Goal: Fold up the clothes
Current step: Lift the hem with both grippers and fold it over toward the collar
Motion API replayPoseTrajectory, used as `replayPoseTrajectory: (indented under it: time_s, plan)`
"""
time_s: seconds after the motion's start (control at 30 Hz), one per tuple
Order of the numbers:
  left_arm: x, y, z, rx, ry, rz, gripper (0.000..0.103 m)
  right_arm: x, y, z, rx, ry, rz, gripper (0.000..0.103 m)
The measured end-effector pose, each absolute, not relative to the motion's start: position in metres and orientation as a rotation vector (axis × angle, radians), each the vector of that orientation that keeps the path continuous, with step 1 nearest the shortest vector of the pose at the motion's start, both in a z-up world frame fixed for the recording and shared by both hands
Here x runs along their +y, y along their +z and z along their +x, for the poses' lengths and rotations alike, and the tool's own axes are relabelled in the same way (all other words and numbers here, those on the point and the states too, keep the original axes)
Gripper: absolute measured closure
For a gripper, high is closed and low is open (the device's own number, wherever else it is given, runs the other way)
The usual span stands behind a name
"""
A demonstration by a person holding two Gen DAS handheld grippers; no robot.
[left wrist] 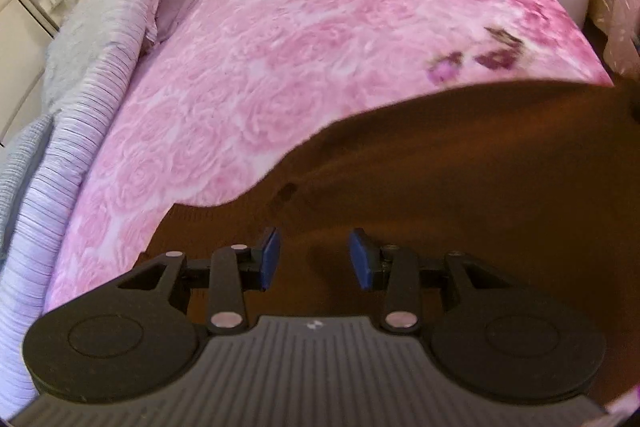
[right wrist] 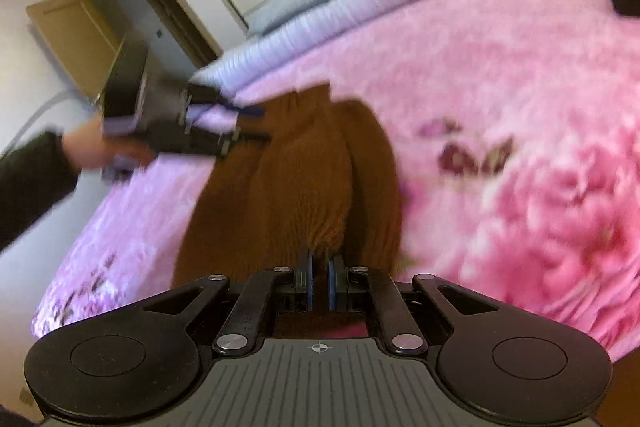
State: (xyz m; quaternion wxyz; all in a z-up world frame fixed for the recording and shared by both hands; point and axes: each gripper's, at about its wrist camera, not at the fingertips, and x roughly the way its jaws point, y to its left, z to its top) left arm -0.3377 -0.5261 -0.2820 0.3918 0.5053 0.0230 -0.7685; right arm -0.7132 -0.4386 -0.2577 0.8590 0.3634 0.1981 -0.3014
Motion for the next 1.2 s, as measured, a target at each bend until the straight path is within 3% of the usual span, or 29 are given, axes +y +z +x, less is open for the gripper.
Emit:
replayPoseTrajectory:
  time_s: [0.33, 0.37, 0.4, 0.43, 0.57, 0.73, 0.87, 0.93, 1.0, 1.03, 1.1, 1.2]
  plan:
    - [-0.613, -0.309, -0.323, 0.5, -2.095, 1.241, 0.069, -0.437, -0.267, -0.707, 0.46, -0.639, 0.734, 0.097]
    - [-0.616, -0.309, -0.322, 0.524, -2.107, 1.232, 0.075, -0.436, -0.268, -0.706, 0.463, -0.641, 0.729, 0.097]
    - [-0.616, -0.308, -0.322, 0.535, -2.124, 1.222, 0.092, -0.435, -0.265, -0.706, 0.459, -0.645, 0.724, 0.097]
    - [-0.615, -0.306, -0.322, 0.543, -2.144, 1.213, 0.099, -0.435, -0.262, -0.707, 0.453, -0.65, 0.718, 0.097]
    - [-0.607, -0.291, -0.326, 0.455, -2.162, 1.154, 0.103, -0.434, -0.25, -0.711, 0.43, -0.668, 0.696, 0.098]
    - [-0.612, -0.257, -0.33, 0.415, -2.198, 0.978, 0.103, -0.431, -0.231, -0.717, 0.393, -0.71, 0.642, 0.099]
    - [-0.624, -0.263, -0.341, 0.43, -2.18, 1.057, 0.103, -0.433, -0.237, -0.721, 0.411, -0.739, 0.645, 0.099]
    - [-0.625, -0.27, -0.336, 0.453, -2.154, 1.096, 0.099, -0.436, -0.246, -0.723, 0.421, -0.713, 0.693, 0.099]
    - [-0.624, -0.278, -0.328, 0.475, -2.136, 1.123, 0.079, -0.436, -0.251, -0.719, 0.444, -0.683, 0.706, 0.099]
    - [-0.624, -0.282, -0.325, 0.493, -2.132, 1.142, 0.076, -0.436, -0.254, -0.717, 0.454, -0.676, 0.71, 0.099]
    - [-0.624, -0.291, -0.319, 0.536, -2.133, 1.177, 0.075, -0.437, -0.259, -0.712, 0.473, -0.676, 0.717, 0.098]
    - [-0.622, -0.302, -0.317, 0.584, -2.147, 1.209, 0.076, -0.437, -0.261, -0.709, 0.47, -0.678, 0.72, 0.084]
